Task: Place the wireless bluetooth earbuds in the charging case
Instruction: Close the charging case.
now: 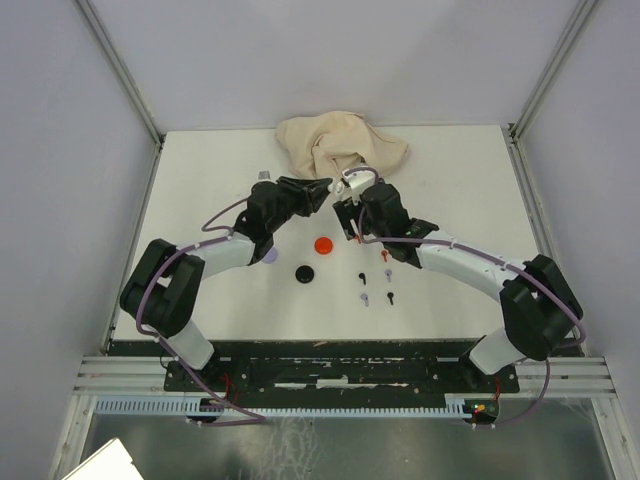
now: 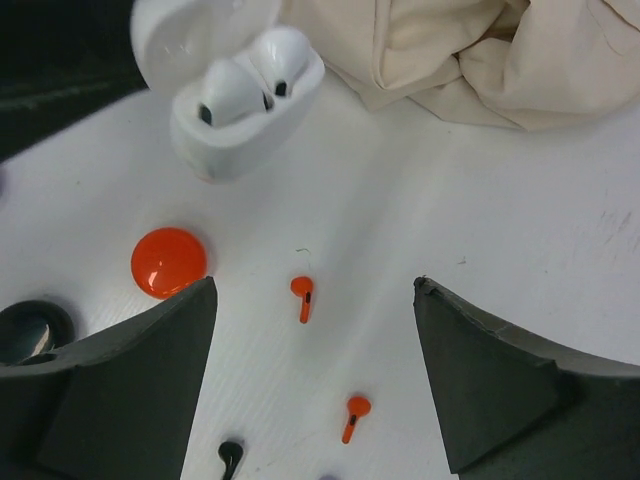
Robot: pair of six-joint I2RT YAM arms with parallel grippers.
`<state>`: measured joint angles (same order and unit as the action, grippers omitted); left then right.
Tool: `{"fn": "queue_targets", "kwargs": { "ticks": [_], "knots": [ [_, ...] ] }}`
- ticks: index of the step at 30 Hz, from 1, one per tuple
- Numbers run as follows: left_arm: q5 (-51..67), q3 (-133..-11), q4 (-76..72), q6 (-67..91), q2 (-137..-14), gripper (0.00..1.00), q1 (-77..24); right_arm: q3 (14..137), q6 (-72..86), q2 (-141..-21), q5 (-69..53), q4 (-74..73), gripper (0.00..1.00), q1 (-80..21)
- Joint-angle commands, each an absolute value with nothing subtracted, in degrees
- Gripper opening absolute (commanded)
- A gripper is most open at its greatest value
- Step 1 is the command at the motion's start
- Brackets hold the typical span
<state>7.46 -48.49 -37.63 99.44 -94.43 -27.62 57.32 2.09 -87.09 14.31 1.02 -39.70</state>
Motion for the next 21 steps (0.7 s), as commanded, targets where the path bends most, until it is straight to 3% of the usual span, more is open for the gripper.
{"fn": "queue_targets", "kwargs": {
  "ticks": [1,21],
  "knots": [
    [5.6,-50.3,-37.1,103.2,-94.0,0.03,-29.2,60.9,2.7,-87.8,15.3,7.2,0.87,-40.4],
    [9.7,-49.1,-37.8,103.4,-94.6,0.03,-30.1,59.4,-0.3,-90.8,25.3,16.2,0.88,-40.6]
  ]
}}
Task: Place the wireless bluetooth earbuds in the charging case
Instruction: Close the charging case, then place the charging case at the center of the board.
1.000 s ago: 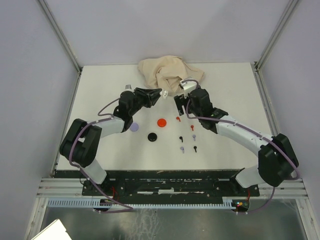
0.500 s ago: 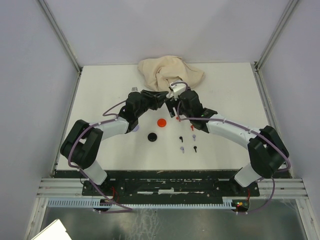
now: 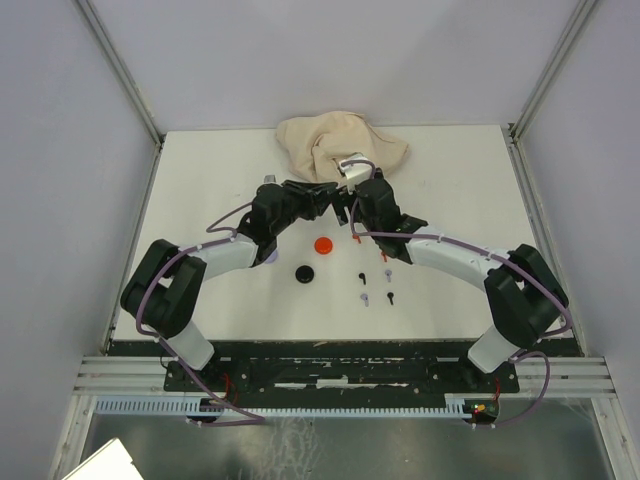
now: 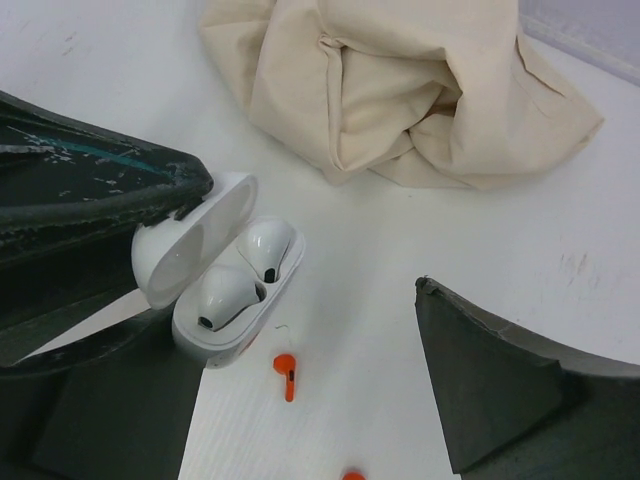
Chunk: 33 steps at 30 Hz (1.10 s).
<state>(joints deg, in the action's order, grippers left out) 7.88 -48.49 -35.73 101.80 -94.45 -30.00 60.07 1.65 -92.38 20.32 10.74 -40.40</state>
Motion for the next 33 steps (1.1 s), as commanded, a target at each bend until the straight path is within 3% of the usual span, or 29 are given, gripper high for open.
{"fn": "queue_targets", "kwargs": {
  "ticks": [1,14,18,22,26,33],
  "knots": [
    [9.9,-48.8,-38.0,103.5,-94.7,0.03,-30.2,59.1,-0.7,-90.6,25.7,16.3,0.89,-40.5],
    [10.7,-45.3,-40.2,103.4,-95.0,0.03,-29.7,55.9,-3.6,-87.7,30.5,17.1,0.89,-40.5],
    [12.1,-45.1,-39.8,99.1,-95.4,0.03,-27.1,57.9,-0.4,-86.6,31.9,8.6,0.9,-40.0],
    [15.0,-46.6,-31.4,84.9,-95.5,0.03,-21.6,64.8,5.4,-87.9,24.2,-6.9,0.91,-36.7],
    [16.2,-49.5,-23.7,70.9,-96.6,0.03,-17.8,68.3,7.2,-89.4,13.2,-12.8,0.9,-35.1],
    [19.6,-53.4,-20.3,62.9,-102.7,0.03,-16.6,73.8,8.2,-94.1,7.2,-21.5,0.9,-35.0]
  ]
}}
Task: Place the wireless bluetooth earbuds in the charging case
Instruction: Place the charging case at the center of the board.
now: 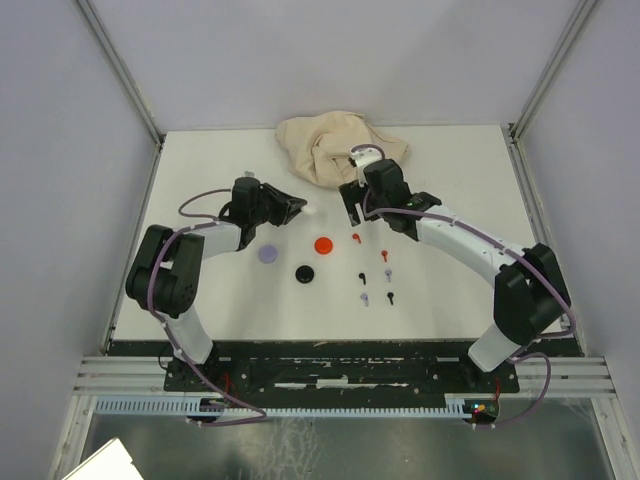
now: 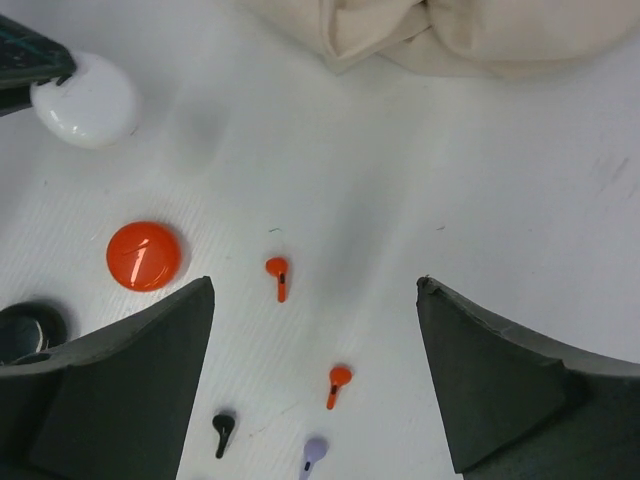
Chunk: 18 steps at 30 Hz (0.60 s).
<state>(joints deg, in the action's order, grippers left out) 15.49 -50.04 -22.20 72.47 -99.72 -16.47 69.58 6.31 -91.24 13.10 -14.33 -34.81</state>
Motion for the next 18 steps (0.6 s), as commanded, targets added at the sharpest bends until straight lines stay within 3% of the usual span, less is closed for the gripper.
{"fn": "queue_targets", "kwargs": {
  "ticks": [1,12,18],
  "knots": [
    [19.9,-53.6,-20.6,62.7,-103.4,0.03,-16.6,74.0,8.3,-94.8,6.2,-22.4,0.9,-35.0],
    [16.9,-53.4,-19.4,58.4,-105.6,0.04,-16.5,73.1,9.9,-98.1,3.1,-23.8,0.89,-34.9],
    [17.0,-53.6,-18.5,57.3,-106.6,0.19,-16.2,74.5,10.0,-100.5,0.0,-24.9,0.88,-34.9]
  ]
}}
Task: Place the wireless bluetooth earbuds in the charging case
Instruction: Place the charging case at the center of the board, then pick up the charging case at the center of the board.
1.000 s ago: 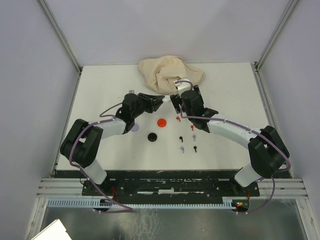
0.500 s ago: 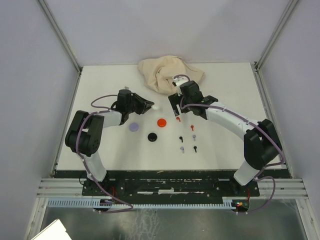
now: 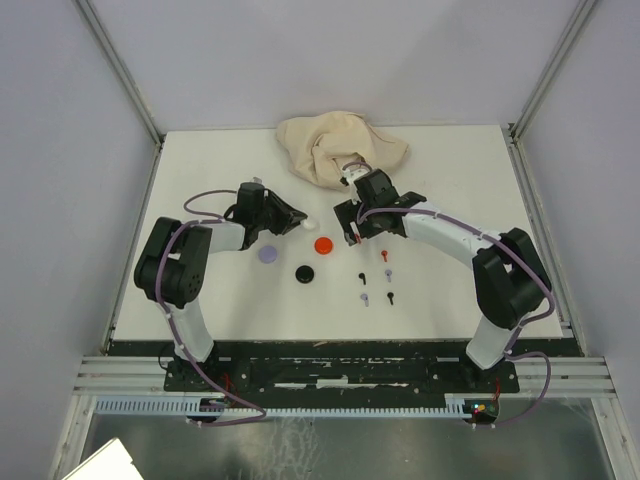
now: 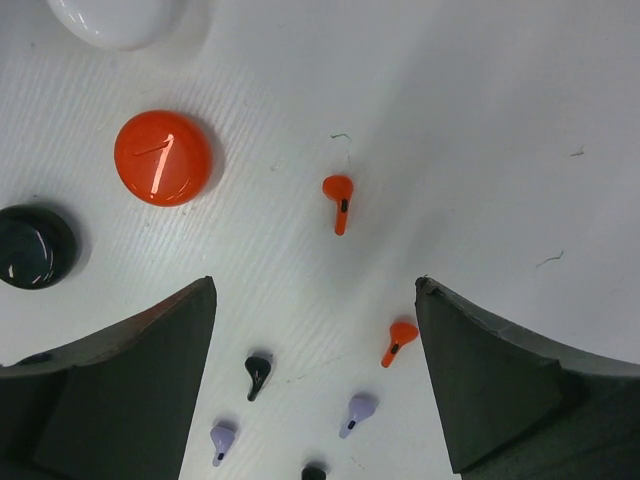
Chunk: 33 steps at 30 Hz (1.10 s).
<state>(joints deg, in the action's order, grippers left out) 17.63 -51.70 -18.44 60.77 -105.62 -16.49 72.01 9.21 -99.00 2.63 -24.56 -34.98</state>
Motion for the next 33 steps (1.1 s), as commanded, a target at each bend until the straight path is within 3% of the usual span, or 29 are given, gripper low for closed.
{"fn": "queue_targets", "kwargs": {
  "ticks": [1,14,33],
  "knots": [
    [17.0,-53.6,-18.3,57.0,-106.6,0.21,-16.2,74.6,10.0,-100.8,-0.6,-24.8,0.88,-35.0],
    [17.6,-53.6,-15.9,55.2,-106.5,0.45,-14.6,80.6,6.9,-107.3,-5.6,-24.3,0.88,-38.5],
    [16.8,-47.4,-14.5,54.3,-93.4,0.48,-8.6,88.1,5.3,-117.1,-6.6,-27.2,0.86,-41.8]
  ]
}}
